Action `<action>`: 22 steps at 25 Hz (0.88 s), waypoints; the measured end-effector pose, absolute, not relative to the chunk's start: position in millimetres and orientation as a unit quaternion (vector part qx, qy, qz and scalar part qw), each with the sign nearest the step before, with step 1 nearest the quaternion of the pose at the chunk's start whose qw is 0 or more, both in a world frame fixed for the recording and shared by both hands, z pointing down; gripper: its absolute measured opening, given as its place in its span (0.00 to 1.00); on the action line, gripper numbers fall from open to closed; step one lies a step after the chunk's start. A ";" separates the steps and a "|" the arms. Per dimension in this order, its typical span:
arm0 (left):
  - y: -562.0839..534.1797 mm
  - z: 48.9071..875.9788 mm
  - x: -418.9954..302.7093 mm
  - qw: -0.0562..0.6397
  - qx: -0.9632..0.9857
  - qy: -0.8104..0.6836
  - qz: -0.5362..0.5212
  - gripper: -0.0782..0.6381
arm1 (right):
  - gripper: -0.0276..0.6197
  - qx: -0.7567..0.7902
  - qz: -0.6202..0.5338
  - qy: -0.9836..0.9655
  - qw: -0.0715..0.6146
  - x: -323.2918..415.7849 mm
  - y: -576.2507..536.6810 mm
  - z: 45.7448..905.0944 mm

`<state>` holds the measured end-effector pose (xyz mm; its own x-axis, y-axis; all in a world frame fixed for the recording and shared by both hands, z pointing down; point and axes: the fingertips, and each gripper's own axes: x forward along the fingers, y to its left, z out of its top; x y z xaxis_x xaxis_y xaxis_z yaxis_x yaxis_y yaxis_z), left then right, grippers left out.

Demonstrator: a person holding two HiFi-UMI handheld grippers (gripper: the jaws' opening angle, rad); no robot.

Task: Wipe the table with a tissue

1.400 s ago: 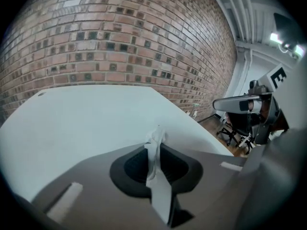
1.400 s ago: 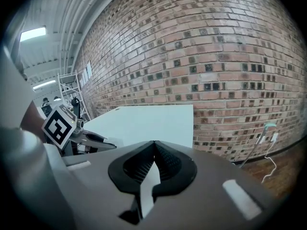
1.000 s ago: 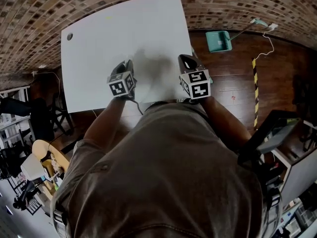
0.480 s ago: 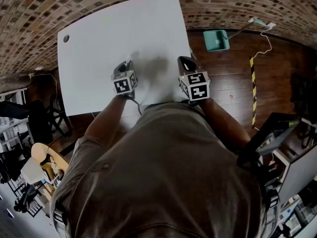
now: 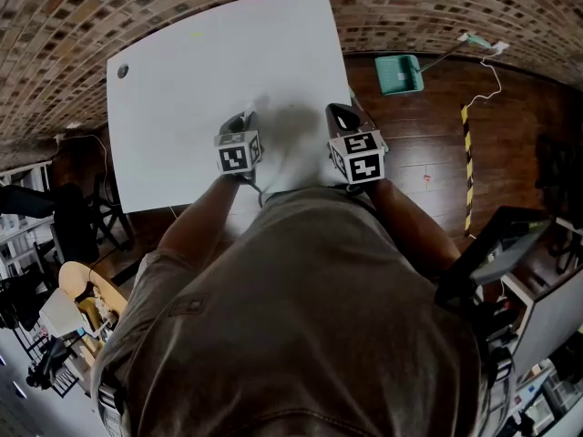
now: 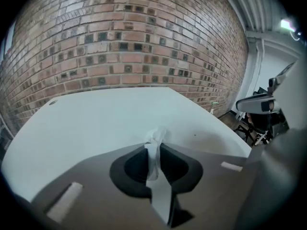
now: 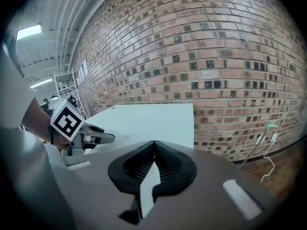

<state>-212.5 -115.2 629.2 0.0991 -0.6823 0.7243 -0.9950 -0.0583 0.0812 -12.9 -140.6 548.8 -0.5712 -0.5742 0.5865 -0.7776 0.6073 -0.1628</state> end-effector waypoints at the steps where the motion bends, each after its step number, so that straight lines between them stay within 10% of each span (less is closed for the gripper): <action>1: -115.5 628.8 -208.4 0.299 0.682 -0.613 0.264 0.16 | 0.06 0.393 0.208 -0.861 0.247 -12.6 -140.8 549.5; 22: -133.8 626.8 -120.3 0.282 0.759 -0.518 0.275 0.16 | 0.06 0.407 0.207 -0.856 0.242 18.1 -139.8 550.3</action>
<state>-120.3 -133.8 626.8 0.3121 -0.6318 0.7096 -0.9419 -0.3033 0.1443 18.1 -139.8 550.3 -0.5513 -0.5971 0.5828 -0.7972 0.5830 -0.1568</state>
